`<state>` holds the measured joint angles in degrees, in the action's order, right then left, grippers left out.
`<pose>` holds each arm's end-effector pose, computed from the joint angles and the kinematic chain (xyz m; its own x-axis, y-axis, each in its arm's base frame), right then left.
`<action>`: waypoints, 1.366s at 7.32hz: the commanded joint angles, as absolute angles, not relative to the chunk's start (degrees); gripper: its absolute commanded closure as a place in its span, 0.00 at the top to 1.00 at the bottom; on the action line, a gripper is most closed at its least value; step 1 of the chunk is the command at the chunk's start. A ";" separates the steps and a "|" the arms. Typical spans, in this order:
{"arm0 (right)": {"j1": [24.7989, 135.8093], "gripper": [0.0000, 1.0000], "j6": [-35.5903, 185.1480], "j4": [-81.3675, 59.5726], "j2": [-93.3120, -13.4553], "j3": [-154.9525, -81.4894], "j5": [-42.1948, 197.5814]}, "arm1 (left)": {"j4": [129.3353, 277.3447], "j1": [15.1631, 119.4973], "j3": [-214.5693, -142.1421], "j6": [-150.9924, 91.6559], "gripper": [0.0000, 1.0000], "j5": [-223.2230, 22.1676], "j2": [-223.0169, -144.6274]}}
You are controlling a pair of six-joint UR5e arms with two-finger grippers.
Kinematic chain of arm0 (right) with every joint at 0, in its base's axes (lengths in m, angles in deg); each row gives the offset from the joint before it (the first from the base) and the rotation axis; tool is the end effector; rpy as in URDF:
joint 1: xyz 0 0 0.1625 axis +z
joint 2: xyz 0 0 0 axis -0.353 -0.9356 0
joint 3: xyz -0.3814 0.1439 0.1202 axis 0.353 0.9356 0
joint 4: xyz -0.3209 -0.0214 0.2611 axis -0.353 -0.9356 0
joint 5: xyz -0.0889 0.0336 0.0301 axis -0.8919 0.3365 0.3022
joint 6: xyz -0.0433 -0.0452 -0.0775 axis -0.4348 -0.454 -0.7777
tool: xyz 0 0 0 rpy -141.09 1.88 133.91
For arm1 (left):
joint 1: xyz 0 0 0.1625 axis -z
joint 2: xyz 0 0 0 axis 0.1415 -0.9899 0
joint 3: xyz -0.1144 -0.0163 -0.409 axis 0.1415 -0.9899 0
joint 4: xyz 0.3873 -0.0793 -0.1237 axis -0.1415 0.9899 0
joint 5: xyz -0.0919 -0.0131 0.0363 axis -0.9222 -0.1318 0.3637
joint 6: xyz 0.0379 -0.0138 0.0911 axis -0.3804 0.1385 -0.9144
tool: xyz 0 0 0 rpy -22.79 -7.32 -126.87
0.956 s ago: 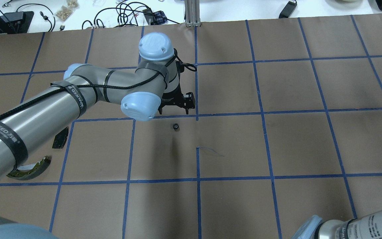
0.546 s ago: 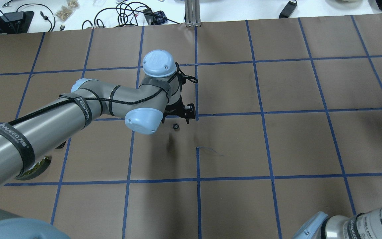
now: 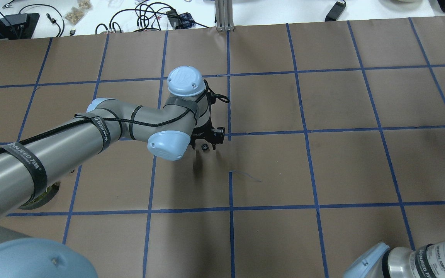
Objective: Place bearing gear from tray to pile
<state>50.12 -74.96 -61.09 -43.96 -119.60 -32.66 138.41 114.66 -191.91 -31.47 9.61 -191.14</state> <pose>-0.4898 -0.4349 0.2191 -0.2956 -0.9527 0.0705 -0.9550 0.2965 0.0025 -0.2953 -0.5186 0.1775 -0.9980 0.0617 0.0128 0.0623 0.9967 0.0527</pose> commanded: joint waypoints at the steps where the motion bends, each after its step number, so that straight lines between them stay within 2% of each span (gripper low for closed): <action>1: 49.76 0.96 -78.37 -61.24 -40.72 -116.11 -33.12 | 138.56 114.66 -191.36 -31.22 0.48 9.95 -191.82; 2: 49.76 0.96 -78.57 -61.24 -38.96 -115.93 -33.04 | 138.83 114.66 -191.36 -31.22 0.48 10.04 -191.83; 3: 49.76 0.96 -78.13 -61.24 -38.69 -116.28 -33.04 | 138.92 114.66 -191.36 -31.22 0.42 10.04 -191.91; 4: 49.76 0.92 -78.22 -61.15 -38.68 -116.45 -33.13 | 138.92 114.66 -191.27 -31.22 0.15 10.13 -191.91; 5: 49.76 0.85 -78.48 -61.33 -38.68 -116.46 -33.48 | 138.92 114.57 -191.19 -31.13 0.00 10.04 -191.91; 6: 49.76 0.72 -78.22 -61.42 -38.60 -116.54 -33.83 | 139.18 113.61 -191.10 -31.13 0.00 9.95 -191.74; 7: 49.76 0.70 -78.04 -61.42 -38.68 -116.54 -34.01 | 141.09 111.78 -190.84 -31.21 0.00 9.95 -190.43; 8: 49.76 0.47 -78.13 -61.42 -38.68 -116.54 -35.40 | 146.68 110.02 -187.88 -32.09 0.00 9.95 -189.29; 9: 49.76 0.33 -78.39 -61.42 -38.68 -116.54 -35.33 | 155.09 108.43 -182.71 -34.88 0.00 10.30 -188.23; 10: 49.76 0.24 -78.31 -61.42 -38.68 -116.54 -35.42 | 163.62 104.94 -177.87 -39.95 0.00 11.78 -187.61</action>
